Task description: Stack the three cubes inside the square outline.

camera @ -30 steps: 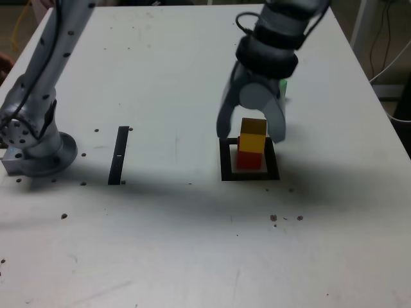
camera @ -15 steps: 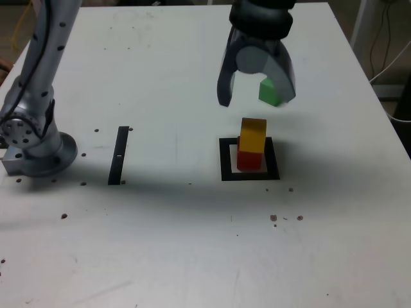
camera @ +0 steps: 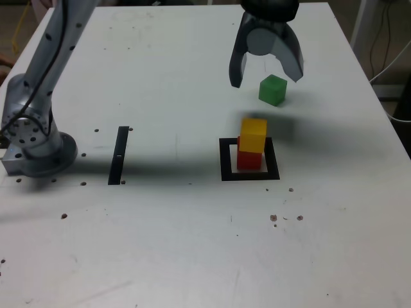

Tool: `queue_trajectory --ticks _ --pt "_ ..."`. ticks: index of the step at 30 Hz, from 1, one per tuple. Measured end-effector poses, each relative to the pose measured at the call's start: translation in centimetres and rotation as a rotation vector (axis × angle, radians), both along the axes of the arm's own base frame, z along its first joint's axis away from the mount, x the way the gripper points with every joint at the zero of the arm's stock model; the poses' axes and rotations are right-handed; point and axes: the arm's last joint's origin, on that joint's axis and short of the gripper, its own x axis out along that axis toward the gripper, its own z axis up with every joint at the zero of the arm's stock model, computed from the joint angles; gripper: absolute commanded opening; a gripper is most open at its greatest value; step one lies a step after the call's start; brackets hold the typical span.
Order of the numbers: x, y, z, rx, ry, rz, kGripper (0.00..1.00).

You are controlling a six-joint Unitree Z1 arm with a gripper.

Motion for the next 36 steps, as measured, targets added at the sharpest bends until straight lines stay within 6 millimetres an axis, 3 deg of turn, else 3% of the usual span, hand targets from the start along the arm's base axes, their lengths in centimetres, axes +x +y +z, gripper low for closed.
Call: queue_trajectory --ticks 15,22,36 --pt "2.1 6.0 -1.6 -0.011 -0.047 -0.110 1.00" --pt "2.6 6.8 -2.2 -0.001 -0.041 -0.145 1.00" --pt "3.1 7.2 -1.6 0.055 -0.035 -0.416 1.00"
